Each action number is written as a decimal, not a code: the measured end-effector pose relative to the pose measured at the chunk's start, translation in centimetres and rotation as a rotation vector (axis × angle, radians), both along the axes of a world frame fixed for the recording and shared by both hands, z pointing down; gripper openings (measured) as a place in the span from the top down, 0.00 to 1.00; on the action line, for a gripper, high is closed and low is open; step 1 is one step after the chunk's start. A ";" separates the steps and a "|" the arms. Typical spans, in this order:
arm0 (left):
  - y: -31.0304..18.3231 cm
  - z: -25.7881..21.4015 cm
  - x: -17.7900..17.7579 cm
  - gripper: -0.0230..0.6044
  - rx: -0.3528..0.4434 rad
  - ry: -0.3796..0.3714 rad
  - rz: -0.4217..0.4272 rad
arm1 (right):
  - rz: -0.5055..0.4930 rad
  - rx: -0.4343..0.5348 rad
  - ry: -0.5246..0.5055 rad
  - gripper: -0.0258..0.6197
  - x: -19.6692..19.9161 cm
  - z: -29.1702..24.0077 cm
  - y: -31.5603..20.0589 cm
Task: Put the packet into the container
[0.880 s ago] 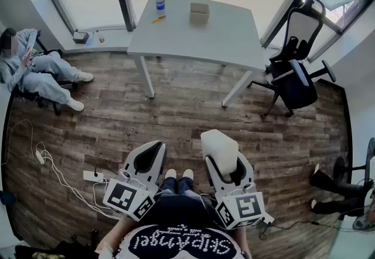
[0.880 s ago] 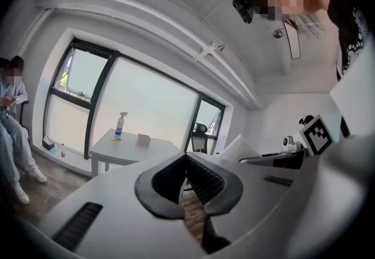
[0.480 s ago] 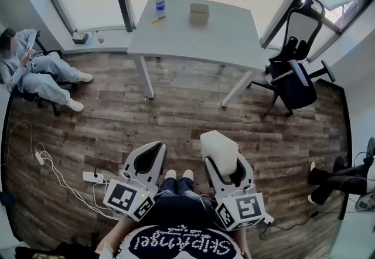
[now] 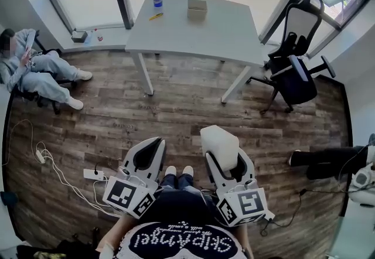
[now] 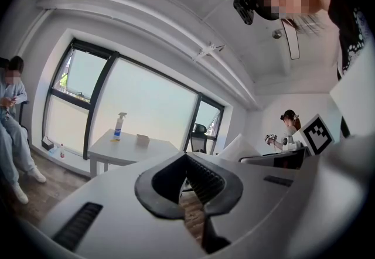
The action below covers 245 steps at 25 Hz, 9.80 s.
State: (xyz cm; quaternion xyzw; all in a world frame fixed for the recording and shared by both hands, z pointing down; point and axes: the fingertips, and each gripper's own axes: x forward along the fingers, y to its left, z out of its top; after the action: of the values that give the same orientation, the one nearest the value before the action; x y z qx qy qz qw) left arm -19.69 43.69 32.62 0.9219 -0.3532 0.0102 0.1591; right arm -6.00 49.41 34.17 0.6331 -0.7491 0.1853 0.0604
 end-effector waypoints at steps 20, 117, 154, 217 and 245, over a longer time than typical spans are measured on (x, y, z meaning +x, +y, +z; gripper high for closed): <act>2.3 1.2 6.1 0.95 0.024 -0.018 0.022 | -0.058 0.062 -0.146 0.53 4.9 -0.2 0.5; -27.6 0.6 10.7 0.95 0.003 0.020 -0.018 | -0.024 -0.070 -0.169 0.53 10.8 1.8 -28.7; -32.7 0.8 14.3 0.95 0.024 0.006 -0.063 | -0.047 -0.037 -0.088 0.53 15.8 1.7 -32.8; -46.2 1.7 15.5 0.95 0.004 -0.012 0.011 | -0.112 -0.055 0.021 0.53 12.3 2.9 -48.4; -53.1 2.2 21.9 0.95 0.018 0.015 -0.044 | -0.029 -0.118 0.024 0.53 18.8 5.6 -57.1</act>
State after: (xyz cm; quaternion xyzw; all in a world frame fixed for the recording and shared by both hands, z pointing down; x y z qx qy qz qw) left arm 2.16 -9.37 34.78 0.9153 -0.3722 -0.0032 0.1536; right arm 12.77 -7.69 39.75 0.6199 -0.7450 0.2207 0.1093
